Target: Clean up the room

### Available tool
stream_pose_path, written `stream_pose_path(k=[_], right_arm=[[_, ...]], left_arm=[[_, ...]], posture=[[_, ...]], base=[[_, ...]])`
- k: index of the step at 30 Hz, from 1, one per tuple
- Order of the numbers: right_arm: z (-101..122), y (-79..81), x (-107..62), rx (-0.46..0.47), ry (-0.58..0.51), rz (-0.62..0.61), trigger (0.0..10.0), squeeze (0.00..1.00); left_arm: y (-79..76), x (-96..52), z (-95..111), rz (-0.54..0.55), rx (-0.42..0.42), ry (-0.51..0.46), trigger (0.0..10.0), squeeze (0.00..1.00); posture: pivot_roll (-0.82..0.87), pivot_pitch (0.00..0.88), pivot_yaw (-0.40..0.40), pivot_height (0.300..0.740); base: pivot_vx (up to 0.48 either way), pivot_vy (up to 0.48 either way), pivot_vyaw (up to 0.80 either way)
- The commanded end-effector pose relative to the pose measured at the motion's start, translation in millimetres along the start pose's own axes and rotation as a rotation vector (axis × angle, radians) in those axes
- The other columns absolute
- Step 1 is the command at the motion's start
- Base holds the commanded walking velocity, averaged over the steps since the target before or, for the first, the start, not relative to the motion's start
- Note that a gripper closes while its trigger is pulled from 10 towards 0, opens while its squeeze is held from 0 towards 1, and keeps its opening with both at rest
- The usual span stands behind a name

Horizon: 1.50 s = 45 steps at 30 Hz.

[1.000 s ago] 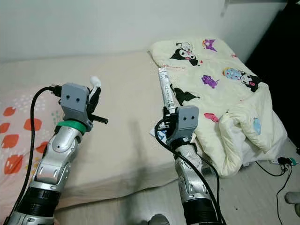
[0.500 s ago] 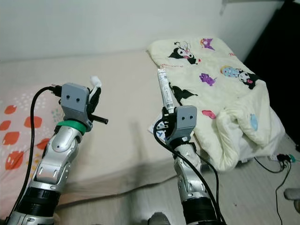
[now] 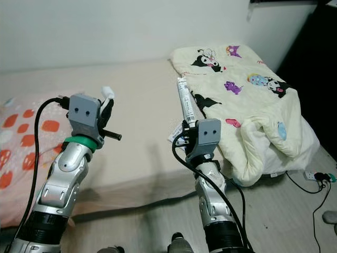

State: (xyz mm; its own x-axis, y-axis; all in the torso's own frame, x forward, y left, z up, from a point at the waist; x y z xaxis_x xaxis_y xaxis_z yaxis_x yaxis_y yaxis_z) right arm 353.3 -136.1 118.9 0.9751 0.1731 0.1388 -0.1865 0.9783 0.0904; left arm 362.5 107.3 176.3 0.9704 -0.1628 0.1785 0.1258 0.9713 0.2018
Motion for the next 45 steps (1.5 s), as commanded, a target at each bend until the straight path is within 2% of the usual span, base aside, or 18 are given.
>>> stream_pose_path(k=[1, 22, 25, 45], right_arm=[[-2.3, -0.3, 0.0, -0.006, 0.008, -0.004, 10.0, 0.00], [-3.3, -0.1, 0.9, -0.004, 0.008, -0.006, 10.0, 0.00], [-3.2, 0.9, 0.8, -0.001, 0.007, 0.003, 10.0, 0.00], [-4.4, 2.5, 0.1, 0.008, 0.006, 0.011, 10.0, 0.00]], left_arm=[[-1.1, -2.6, -5.9, -0.003, -0.004, 0.024, 10.0, 0.00], [-0.3, -1.4, -5.6, -0.001, -0.001, 0.024, 10.0, 0.00], [-0.8, -1.3, -6.4, -0.006, 0.005, 0.032, 10.0, 0.00], [-6.2, -3.0, -9.2, -0.039, 0.008, 0.053, 10.0, 0.00]], posture=[[0.01, 0.000, 0.014, 0.740], [0.01, 0.000, 0.018, 0.740], [0.01, 0.000, 0.019, 0.740], [0.01, 0.000, 0.026, 0.740]], base=[[-0.356, 0.000, 0.00], [-0.362, 0.000, 0.00], [0.000, 0.000, 0.00], [0.000, 0.000, 0.75]])
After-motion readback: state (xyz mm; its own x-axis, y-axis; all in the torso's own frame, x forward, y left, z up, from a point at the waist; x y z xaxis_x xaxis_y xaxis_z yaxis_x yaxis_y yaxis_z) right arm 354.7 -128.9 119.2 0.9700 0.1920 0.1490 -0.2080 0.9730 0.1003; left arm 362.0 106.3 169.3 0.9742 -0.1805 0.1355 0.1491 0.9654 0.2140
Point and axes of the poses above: a point about 5 cm out from each wrist's last joint towards the gripper, its own x axis pointing out of the wrist towards the gripper, its own z axis along the axis of the wrist's last joint, y = z × x, the point moved 5 cm from there along x, pointing out of the wrist towards the gripper, and after that the axes turned 2 degrees about x, right-handed, at the moved point
